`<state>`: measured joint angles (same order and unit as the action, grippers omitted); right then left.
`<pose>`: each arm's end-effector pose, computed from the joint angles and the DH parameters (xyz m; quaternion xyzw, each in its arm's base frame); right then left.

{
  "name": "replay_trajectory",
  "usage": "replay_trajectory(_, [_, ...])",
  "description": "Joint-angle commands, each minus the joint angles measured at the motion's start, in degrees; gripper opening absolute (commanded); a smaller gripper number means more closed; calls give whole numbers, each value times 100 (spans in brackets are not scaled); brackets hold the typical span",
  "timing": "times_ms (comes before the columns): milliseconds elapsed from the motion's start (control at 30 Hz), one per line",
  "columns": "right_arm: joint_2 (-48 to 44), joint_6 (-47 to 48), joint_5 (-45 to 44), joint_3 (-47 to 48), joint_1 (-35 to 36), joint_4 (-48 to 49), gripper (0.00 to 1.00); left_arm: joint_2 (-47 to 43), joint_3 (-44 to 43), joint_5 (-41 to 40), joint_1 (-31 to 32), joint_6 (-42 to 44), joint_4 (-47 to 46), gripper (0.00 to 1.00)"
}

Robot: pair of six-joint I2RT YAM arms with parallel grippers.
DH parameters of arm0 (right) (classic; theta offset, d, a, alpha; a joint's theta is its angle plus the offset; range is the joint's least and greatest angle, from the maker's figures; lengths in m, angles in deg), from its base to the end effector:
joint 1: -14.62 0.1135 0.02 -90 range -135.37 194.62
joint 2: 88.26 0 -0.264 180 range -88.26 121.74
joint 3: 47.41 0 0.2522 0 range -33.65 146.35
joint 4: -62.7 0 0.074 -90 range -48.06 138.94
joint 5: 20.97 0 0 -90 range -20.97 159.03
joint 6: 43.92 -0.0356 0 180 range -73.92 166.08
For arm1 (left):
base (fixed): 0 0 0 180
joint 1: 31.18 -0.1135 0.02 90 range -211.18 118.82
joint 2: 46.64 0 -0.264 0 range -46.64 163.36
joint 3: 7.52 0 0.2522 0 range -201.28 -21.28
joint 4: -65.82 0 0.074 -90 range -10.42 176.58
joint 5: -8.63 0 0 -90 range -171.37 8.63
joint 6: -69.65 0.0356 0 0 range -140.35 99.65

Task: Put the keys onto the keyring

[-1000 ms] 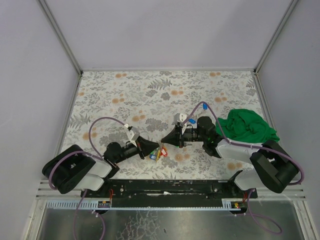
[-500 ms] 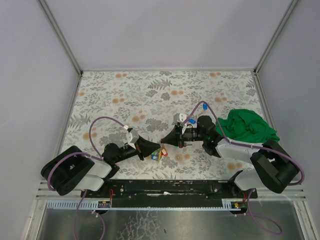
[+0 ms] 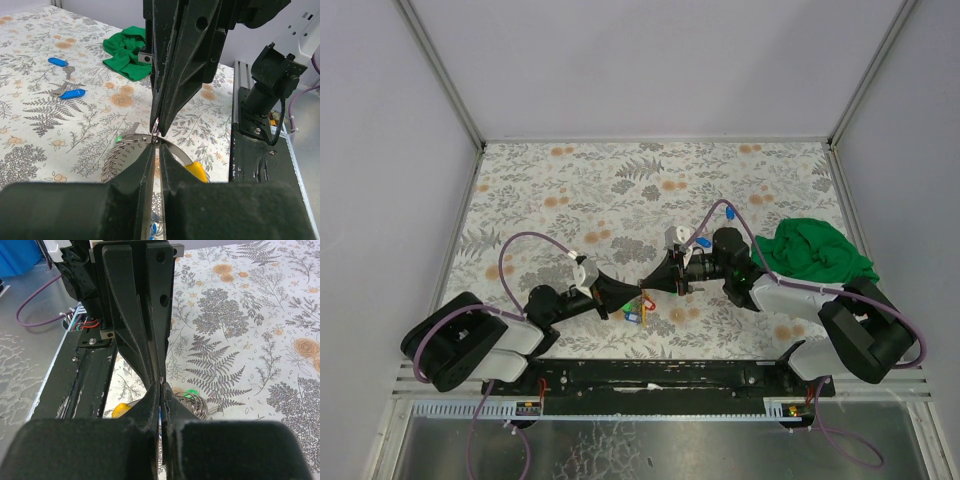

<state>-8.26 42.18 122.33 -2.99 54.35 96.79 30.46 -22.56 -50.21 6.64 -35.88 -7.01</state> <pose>0.1929 0.1974 0.2243 -0.4948 0.5128 0.5300 0.4597 0.1324 -0.1261 0.1676 0.3217 0.5626 -0.4862 0.5862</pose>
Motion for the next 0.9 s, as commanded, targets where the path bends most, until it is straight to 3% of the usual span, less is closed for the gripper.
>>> replay_trajectory(0, [41, 24, 335, 285, -17, 75, 0, -108, -181, 155, -29, 224, -377, 6])
replay_trajectory(433, [138, 81, 558, 389, -18, -146, 0, -470, -174, 449, -29, 324, -227, 6])
replay_trajectory(867, [138, 289, 668, 427, -17, -391, 0, -996, -135, 593, -31, 621, 403, 15])
